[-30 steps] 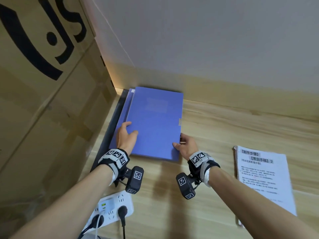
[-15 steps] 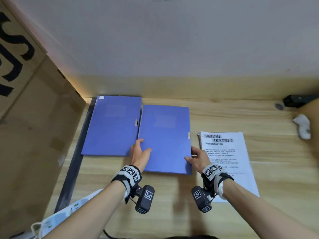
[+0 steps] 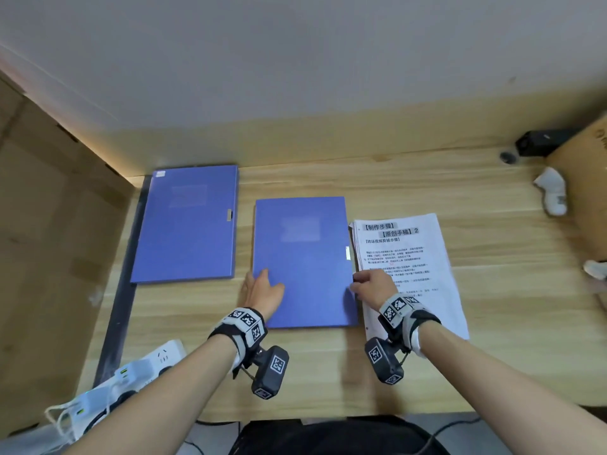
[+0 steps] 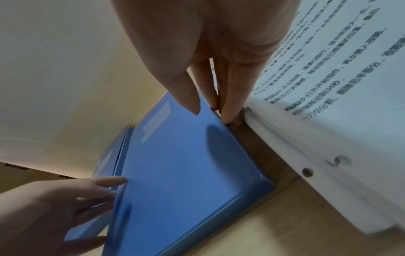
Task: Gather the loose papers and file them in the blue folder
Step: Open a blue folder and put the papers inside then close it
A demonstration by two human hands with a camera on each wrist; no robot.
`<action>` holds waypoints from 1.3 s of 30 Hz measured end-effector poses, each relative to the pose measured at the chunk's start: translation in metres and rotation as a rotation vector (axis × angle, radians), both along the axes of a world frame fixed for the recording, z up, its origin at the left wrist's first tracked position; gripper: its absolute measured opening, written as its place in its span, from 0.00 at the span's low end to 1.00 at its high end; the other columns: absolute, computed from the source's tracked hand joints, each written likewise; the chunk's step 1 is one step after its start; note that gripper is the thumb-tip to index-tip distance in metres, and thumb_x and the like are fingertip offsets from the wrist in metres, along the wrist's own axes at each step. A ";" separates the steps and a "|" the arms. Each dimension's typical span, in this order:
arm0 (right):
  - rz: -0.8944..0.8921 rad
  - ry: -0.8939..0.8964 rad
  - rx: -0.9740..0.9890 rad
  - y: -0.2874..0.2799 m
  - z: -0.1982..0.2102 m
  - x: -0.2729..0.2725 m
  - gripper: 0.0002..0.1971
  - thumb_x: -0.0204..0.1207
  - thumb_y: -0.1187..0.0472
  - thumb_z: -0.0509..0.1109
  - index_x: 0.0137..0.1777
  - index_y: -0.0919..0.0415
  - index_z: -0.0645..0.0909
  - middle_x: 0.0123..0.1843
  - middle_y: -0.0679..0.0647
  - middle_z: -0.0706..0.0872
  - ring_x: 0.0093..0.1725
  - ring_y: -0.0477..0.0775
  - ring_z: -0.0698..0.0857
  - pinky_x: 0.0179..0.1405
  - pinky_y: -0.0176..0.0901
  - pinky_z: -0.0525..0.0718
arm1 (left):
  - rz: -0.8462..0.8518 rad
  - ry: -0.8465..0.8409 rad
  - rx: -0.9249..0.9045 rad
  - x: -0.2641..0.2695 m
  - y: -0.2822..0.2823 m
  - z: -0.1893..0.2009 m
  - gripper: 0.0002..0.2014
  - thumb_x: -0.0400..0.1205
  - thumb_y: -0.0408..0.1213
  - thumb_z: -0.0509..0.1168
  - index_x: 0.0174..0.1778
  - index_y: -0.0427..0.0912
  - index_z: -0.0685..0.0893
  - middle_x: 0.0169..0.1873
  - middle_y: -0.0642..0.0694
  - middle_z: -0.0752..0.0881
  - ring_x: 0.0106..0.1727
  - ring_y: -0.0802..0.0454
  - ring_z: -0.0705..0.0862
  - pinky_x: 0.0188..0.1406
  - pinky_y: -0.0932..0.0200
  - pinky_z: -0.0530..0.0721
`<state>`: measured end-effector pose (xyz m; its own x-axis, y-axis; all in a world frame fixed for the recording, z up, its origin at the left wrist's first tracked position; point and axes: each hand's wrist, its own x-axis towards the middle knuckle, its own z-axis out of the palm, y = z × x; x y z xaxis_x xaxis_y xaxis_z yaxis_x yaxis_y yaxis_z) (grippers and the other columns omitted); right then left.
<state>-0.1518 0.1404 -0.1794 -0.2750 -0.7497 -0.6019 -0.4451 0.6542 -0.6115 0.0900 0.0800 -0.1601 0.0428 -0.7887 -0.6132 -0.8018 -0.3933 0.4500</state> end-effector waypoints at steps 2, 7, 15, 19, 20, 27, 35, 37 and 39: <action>-0.082 -0.056 -0.038 0.000 -0.001 -0.007 0.06 0.67 0.64 0.70 0.34 0.58 0.89 0.32 0.52 0.89 0.40 0.57 0.89 0.53 0.54 0.87 | -0.169 -0.113 -0.020 -0.015 -0.004 0.004 0.31 0.83 0.44 0.58 0.83 0.44 0.62 0.86 0.39 0.46 0.87 0.40 0.49 0.83 0.44 0.56; -0.219 -0.151 -0.174 0.005 0.001 -0.030 0.11 0.73 0.67 0.68 0.37 0.51 0.87 0.39 0.51 0.91 0.37 0.55 0.91 0.49 0.58 0.90 | -0.548 -0.256 -0.041 -0.071 -0.004 0.013 0.30 0.82 0.46 0.57 0.80 0.40 0.63 0.84 0.37 0.55 0.82 0.37 0.61 0.75 0.41 0.66; -0.267 -0.143 -0.178 0.029 -0.006 -0.066 0.11 0.76 0.68 0.66 0.42 0.55 0.88 0.45 0.51 0.92 0.41 0.57 0.92 0.49 0.54 0.89 | -0.721 -0.471 0.048 -0.131 -0.011 -0.006 0.32 0.81 0.61 0.52 0.67 0.36 0.78 0.74 0.33 0.74 0.78 0.29 0.64 0.70 0.38 0.71; -0.244 -0.107 -0.162 0.038 -0.018 -0.075 0.12 0.75 0.67 0.67 0.39 0.50 0.87 0.43 0.49 0.92 0.42 0.55 0.91 0.51 0.56 0.89 | -0.637 -0.447 0.097 -0.146 -0.018 -0.014 0.30 0.74 0.70 0.54 0.35 0.43 0.77 0.55 0.38 0.87 0.73 0.26 0.72 0.64 0.38 0.77; -0.234 -0.099 -0.157 0.040 -0.019 -0.076 0.12 0.75 0.67 0.67 0.39 0.49 0.87 0.43 0.49 0.92 0.42 0.54 0.91 0.51 0.55 0.89 | -0.619 -0.443 0.093 -0.149 -0.017 -0.015 0.30 0.73 0.72 0.54 0.31 0.44 0.74 0.49 0.39 0.87 0.66 0.28 0.77 0.62 0.40 0.78; -0.207 -0.103 -0.134 0.043 -0.013 -0.077 0.11 0.76 0.67 0.66 0.42 0.52 0.87 0.43 0.48 0.92 0.42 0.52 0.90 0.49 0.50 0.88 | -0.524 -0.331 0.025 -0.140 -0.019 -0.011 0.27 0.76 0.66 0.59 0.31 0.43 0.73 0.46 0.38 0.88 0.55 0.34 0.82 0.53 0.45 0.82; -0.104 -0.074 -0.180 0.011 0.017 -0.061 0.11 0.77 0.69 0.65 0.44 0.53 0.86 0.44 0.50 0.90 0.44 0.53 0.90 0.54 0.53 0.89 | -0.230 0.041 0.197 -0.111 -0.024 0.036 0.26 0.70 0.63 0.63 0.37 0.39 0.75 0.37 0.40 0.77 0.40 0.41 0.79 0.37 0.54 0.68; -0.073 -0.064 -0.178 0.000 0.022 -0.053 0.11 0.77 0.68 0.66 0.43 0.52 0.86 0.43 0.49 0.91 0.42 0.52 0.90 0.53 0.54 0.89 | -0.183 0.147 0.238 -0.101 -0.027 0.051 0.24 0.68 0.61 0.62 0.40 0.41 0.74 0.38 0.44 0.75 0.40 0.44 0.75 0.39 0.53 0.68; -0.019 -0.040 -0.179 -0.012 0.023 -0.045 0.13 0.75 0.68 0.66 0.40 0.49 0.86 0.43 0.49 0.91 0.42 0.52 0.90 0.53 0.55 0.89 | -0.141 0.225 0.298 -0.089 -0.034 0.071 0.20 0.70 0.56 0.63 0.39 0.41 0.74 0.35 0.46 0.71 0.36 0.45 0.72 0.41 0.52 0.71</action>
<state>-0.1969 0.1287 -0.1562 -0.2686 -0.8409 -0.4699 -0.4065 0.5412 -0.7361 0.0006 0.0455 -0.0896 -0.2150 -0.5633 -0.7978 -0.7518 -0.4259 0.5033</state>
